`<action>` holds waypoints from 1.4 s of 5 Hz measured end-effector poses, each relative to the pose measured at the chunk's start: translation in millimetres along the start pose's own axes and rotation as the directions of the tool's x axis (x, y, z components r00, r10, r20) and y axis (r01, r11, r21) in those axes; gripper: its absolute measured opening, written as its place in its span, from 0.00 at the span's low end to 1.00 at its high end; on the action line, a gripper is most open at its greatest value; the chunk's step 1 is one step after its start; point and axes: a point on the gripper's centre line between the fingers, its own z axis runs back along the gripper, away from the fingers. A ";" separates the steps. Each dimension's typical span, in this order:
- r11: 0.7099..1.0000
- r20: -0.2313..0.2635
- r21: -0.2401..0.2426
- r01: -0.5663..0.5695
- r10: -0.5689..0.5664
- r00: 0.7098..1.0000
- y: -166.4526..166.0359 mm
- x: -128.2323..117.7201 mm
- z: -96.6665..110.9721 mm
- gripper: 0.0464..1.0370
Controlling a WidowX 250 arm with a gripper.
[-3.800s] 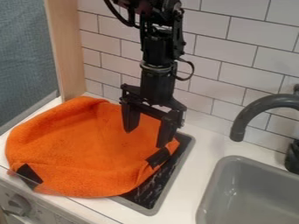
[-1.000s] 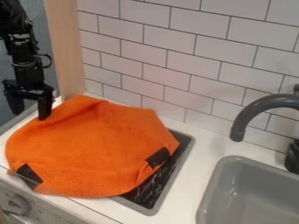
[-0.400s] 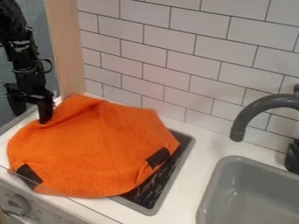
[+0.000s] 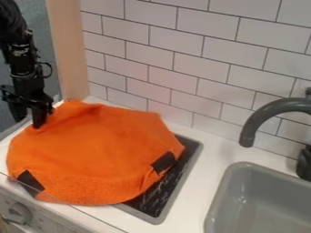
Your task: Fold the cloth from top left to bottom right
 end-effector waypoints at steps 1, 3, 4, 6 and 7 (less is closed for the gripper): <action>0.999 -0.007 -0.014 0.045 -0.046 0.999 -25.8 2.8 -3.4 0.22; 0.999 0.010 -0.007 0.053 -0.053 0.999 -30.5 1.8 3.1 0.00; 0.999 0.003 -0.006 0.053 -0.053 0.999 -30.3 0.7 4.8 0.00; 0.997 0.001 -0.056 0.046 -0.046 0.999 -38.0 -1.9 36.3 0.00; 0.993 -0.010 -0.097 0.067 -0.068 0.998 -56.9 -0.5 49.2 0.00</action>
